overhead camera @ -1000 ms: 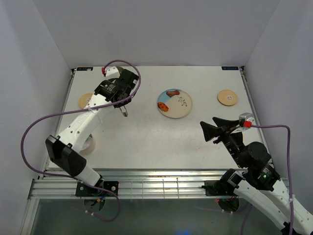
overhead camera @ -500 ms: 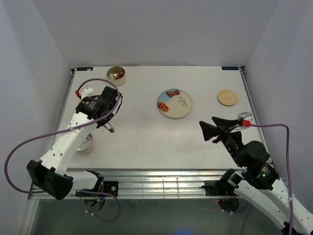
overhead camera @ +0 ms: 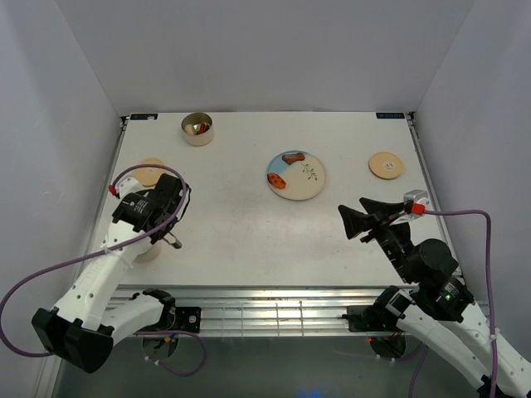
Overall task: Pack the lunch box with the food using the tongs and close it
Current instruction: Place the fake food in the packing box.
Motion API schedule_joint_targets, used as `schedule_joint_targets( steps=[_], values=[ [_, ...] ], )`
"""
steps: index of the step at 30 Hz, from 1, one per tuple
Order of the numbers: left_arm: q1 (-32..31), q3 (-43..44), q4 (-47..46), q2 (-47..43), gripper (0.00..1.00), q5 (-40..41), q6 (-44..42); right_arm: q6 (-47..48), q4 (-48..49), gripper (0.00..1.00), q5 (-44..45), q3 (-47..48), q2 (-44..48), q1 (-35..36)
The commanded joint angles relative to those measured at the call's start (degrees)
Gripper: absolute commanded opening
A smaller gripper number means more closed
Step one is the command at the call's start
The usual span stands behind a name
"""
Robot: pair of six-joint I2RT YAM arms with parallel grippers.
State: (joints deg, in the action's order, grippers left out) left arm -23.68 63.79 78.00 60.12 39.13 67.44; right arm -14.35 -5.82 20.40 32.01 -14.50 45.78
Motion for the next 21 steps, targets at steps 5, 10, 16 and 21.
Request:
schedule_joint_targets(
  steps=[5, 10, 16, 21],
  values=[
    [1.3, -2.7, 2.5, -5.7, 0.17, -0.6, 4.8, 0.4, 2.8, 0.73, -1.1, -0.1, 0.7, 0.2],
    [1.4, -6.6, 2.5, -5.9, 0.19, -3.3, 2.8, 0.6, 3.3, 0.73, -0.5, -0.1, 0.0, 0.2],
    [1.4, -7.4, 2.6, -9.5, 0.16, -5.7, 0.8, 0.7, 3.4, 0.73, 0.2, 0.0, -1.4, 0.2],
    [1.4, -8.6, 2.5, -13.9, 0.18, -6.6, 2.1, 0.9, 3.5, 0.73, 0.6, 0.0, -2.4, 0.2]
  ],
)
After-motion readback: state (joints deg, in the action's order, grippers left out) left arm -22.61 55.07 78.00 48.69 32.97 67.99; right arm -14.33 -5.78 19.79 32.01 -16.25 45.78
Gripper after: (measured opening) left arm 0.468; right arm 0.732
